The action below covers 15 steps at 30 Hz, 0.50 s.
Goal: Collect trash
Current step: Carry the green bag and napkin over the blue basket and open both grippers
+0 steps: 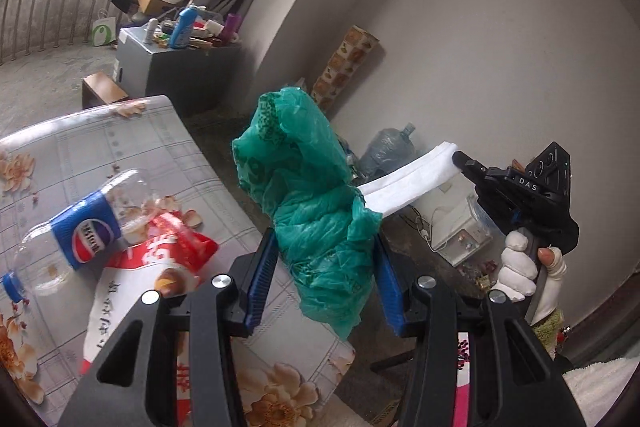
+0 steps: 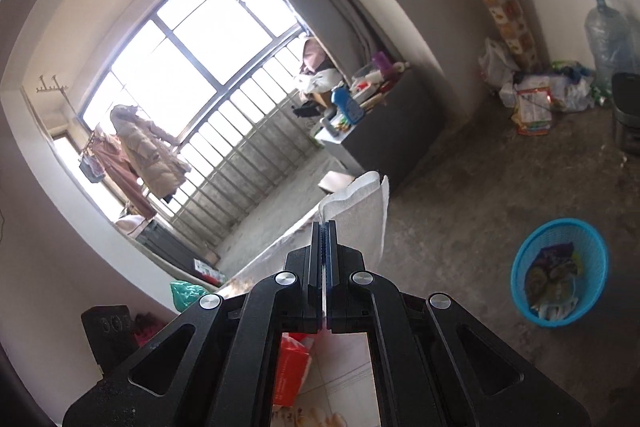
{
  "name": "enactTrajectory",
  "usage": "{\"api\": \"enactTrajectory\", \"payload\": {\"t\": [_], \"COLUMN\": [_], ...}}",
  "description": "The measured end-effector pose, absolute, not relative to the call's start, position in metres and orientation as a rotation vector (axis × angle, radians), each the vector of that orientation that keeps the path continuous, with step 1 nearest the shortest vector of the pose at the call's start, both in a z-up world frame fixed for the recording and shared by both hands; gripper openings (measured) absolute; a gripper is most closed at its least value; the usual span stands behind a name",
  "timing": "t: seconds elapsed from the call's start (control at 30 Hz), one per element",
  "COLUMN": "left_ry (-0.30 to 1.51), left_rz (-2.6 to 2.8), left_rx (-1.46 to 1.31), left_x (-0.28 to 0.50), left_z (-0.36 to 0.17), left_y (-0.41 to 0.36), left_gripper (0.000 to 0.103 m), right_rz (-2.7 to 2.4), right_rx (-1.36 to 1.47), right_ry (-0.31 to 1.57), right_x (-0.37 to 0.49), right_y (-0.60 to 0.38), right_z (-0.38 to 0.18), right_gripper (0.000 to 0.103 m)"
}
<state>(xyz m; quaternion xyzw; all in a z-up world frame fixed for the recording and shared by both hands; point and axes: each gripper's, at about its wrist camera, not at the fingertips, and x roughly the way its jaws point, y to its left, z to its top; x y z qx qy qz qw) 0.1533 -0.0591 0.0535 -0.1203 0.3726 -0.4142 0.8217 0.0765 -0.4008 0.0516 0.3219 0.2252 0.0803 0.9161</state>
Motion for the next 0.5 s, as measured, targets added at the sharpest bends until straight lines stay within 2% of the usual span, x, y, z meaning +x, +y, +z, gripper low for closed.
{"api": "enactTrajectory", "payload": {"t": [0.3, 0.5], "left_ry": [1.066, 1.186], "left_rz": [-1.025, -0.974], "left_rx": [-0.163, 0.046], "left_x": [0.183, 0.204], "left_z": [-0.002, -0.056], "left_y": [-0.251, -0.356], "left_gripper": [0.046, 0.047], "right_rz": [-0.056, -0.135], "right_rx": [0.731, 0.837], "right_ry": [0.515, 0.581], "right_x": [0.071, 0.089], "right_y": [-0.482, -0.534], "right_z": [-0.024, -0.09], "right_gripper": [0.0, 0.0]}}
